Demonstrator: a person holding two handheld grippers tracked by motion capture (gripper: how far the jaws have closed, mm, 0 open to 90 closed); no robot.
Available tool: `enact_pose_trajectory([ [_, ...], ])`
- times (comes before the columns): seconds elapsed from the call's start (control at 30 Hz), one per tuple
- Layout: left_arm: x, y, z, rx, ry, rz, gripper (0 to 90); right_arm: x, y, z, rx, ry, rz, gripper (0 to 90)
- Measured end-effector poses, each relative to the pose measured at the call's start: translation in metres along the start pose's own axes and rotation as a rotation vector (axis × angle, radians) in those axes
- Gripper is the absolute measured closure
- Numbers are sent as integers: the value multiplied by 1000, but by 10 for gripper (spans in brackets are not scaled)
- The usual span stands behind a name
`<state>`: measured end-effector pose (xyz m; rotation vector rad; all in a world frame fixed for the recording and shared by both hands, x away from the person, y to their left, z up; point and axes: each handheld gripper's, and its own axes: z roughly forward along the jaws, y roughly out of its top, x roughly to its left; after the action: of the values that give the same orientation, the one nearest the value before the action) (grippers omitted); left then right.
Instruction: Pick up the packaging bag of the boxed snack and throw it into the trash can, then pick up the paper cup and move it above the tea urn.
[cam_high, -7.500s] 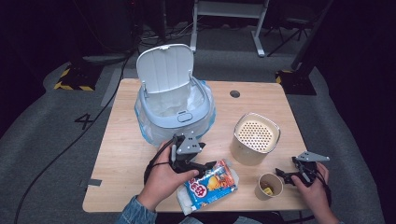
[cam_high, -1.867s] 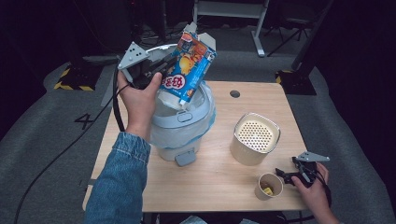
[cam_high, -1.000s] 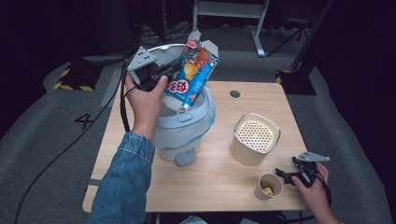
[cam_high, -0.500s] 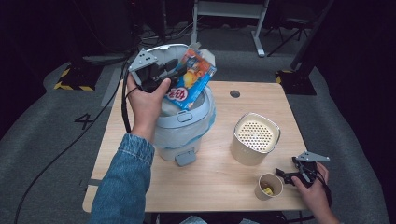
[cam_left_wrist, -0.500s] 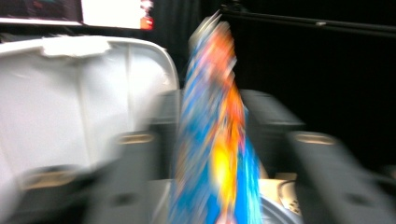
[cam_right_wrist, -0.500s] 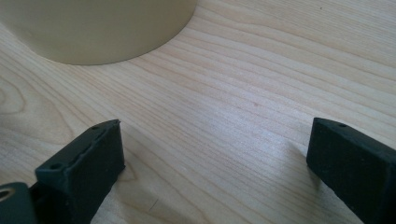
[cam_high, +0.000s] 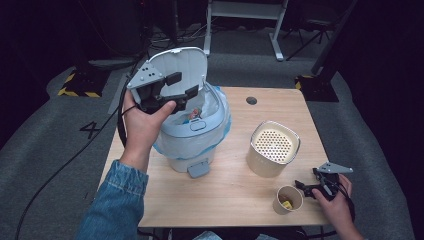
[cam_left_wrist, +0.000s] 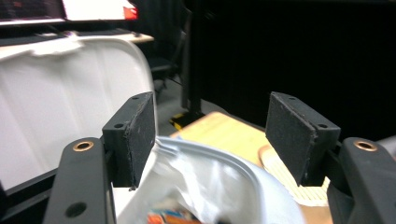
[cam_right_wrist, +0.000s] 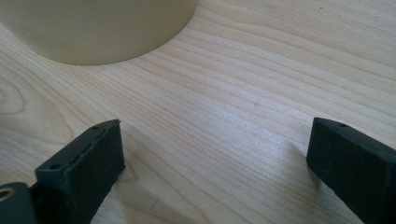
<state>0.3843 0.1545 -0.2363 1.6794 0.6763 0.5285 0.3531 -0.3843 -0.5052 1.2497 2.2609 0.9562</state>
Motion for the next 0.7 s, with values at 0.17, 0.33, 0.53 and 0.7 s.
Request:
enact_pose_trajectory([
  [0.17, -15, -4, -18, 25, -50, 33, 341, 0, 0, 0, 1, 0, 0, 41],
  [0.33, -26, -13, -32, 76, -90, 66, 339, 0, 0, -1, -8, 8, -13, 86],
  [0.53, -37, -32, -51, 108, -147, 79, 322, 2, 1, -10, -18, 51, -51, 168],
  [0.7, -44, -53, -63, 141, -158, 97, 321, 4, 1, -22, -27, 102, -61, 201],
])
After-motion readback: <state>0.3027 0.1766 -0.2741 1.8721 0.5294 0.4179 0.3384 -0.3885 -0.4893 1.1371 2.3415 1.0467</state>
